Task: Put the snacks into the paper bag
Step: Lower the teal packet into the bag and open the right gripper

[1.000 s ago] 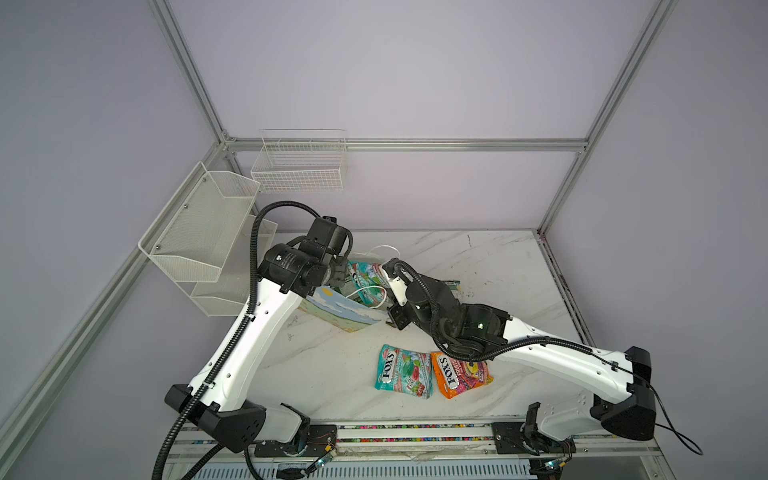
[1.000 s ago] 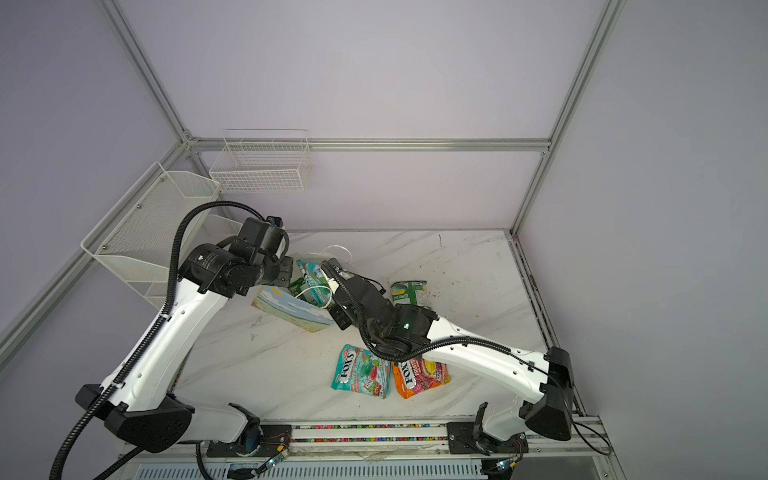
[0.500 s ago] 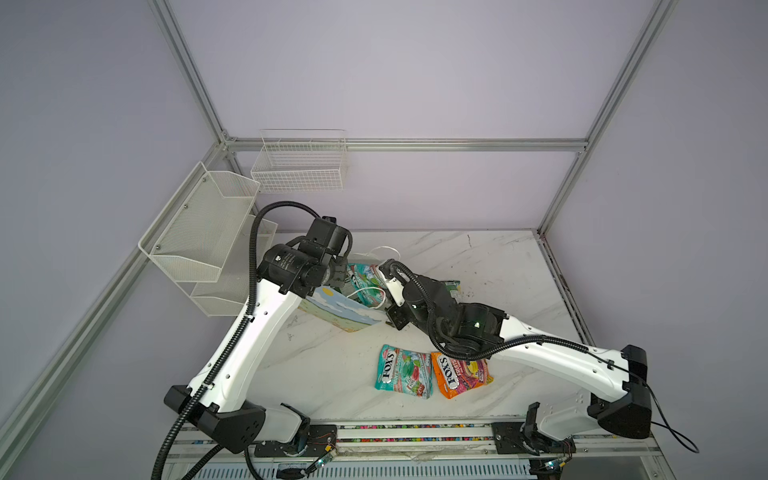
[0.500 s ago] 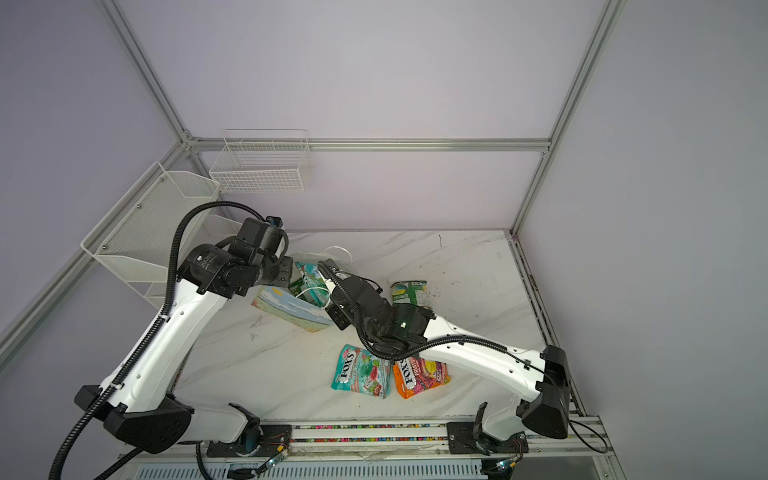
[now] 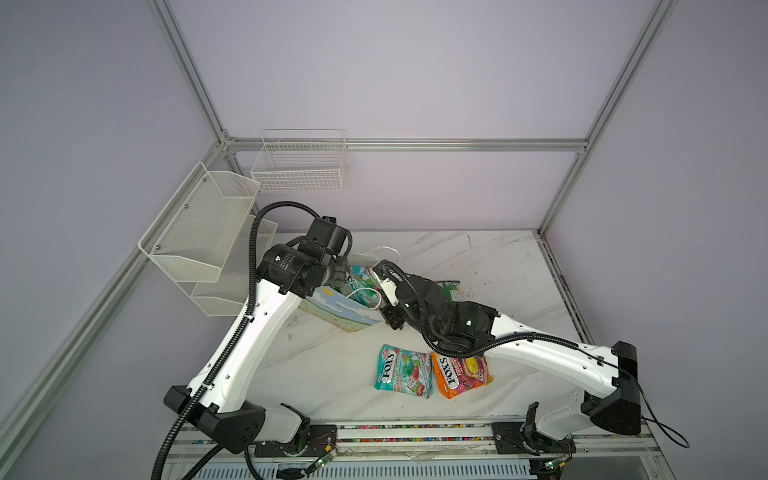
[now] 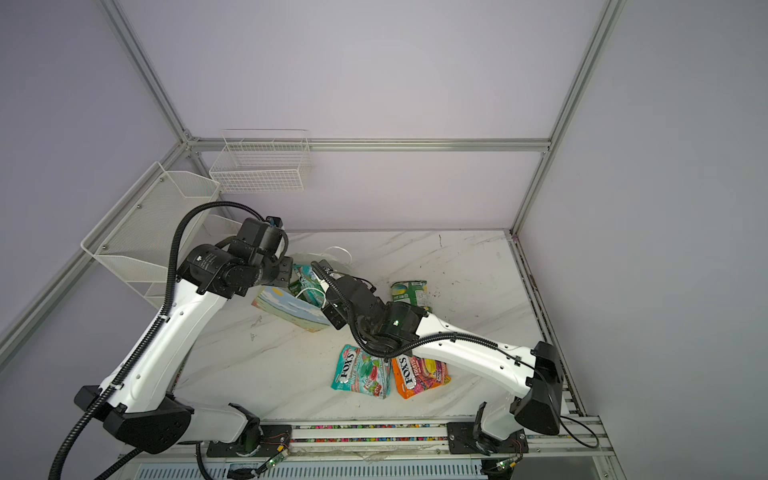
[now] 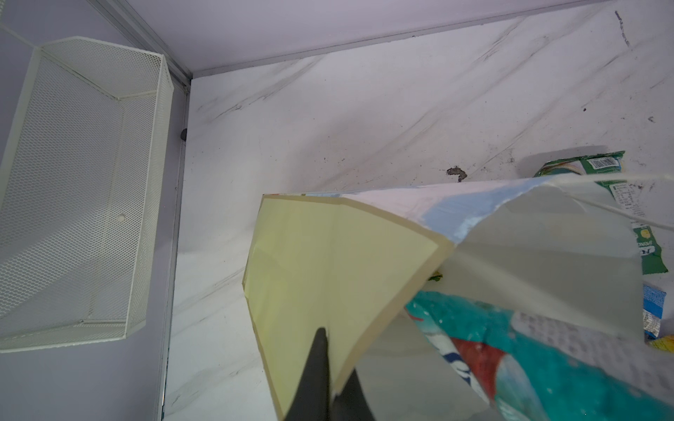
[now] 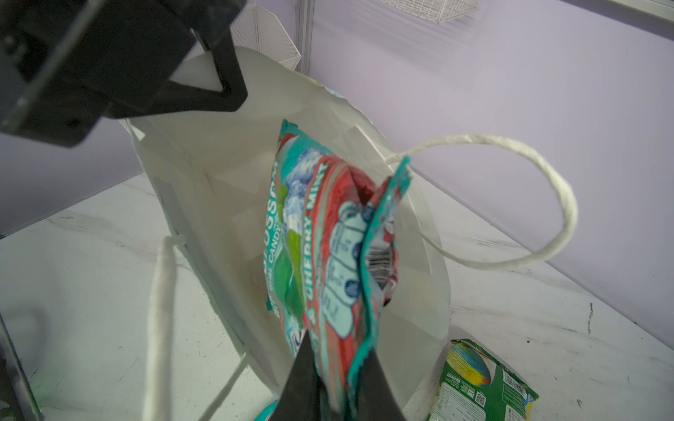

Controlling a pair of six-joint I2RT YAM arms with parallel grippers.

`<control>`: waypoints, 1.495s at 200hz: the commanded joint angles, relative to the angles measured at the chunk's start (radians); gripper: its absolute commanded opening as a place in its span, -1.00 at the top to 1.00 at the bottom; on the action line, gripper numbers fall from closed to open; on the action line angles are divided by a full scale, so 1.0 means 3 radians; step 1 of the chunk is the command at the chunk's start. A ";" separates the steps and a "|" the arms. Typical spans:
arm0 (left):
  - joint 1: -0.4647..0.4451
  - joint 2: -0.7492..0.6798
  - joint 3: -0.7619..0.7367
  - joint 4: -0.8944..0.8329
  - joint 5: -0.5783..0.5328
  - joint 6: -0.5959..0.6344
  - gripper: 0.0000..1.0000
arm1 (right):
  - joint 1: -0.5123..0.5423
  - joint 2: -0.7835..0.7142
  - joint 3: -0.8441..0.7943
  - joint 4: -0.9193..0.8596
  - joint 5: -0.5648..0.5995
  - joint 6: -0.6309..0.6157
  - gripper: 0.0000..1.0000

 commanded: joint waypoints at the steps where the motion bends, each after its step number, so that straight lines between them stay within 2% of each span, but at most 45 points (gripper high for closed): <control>1: -0.0012 -0.0132 -0.0045 0.0039 -0.0001 -0.0055 1.00 | 0.0021 -0.0002 0.0141 0.0210 -0.0016 -0.0055 1.00; 58: -0.0017 -0.0131 -0.0047 0.0037 -0.0003 -0.0055 1.00 | 0.0019 0.0031 0.0166 0.0242 -0.0020 -0.0052 1.00; 115: -0.0018 -0.0137 -0.0044 0.0039 -0.0007 -0.0055 1.00 | 0.0021 0.0001 0.0154 0.0255 -0.0033 -0.0024 0.64; 137: -0.0018 -0.0137 -0.0031 0.0039 0.0000 -0.0060 1.00 | 0.0021 -0.0018 0.0136 0.0252 -0.0041 -0.0014 0.38; 165: -0.0018 -0.0132 -0.0012 0.0034 0.0004 -0.0065 1.00 | 0.0026 -0.0032 0.0138 0.0242 -0.0051 -0.0002 0.21; 241: -0.0021 -0.0127 0.0002 0.0019 -0.0001 -0.0063 1.00 | 0.0026 -0.0266 -0.0011 0.0266 -0.0041 0.0092 0.10; 299: -0.0023 -0.0122 0.0045 -0.0002 -0.0001 -0.0065 1.00 | 0.0028 -0.0584 -0.0296 0.0267 0.0023 0.0335 0.01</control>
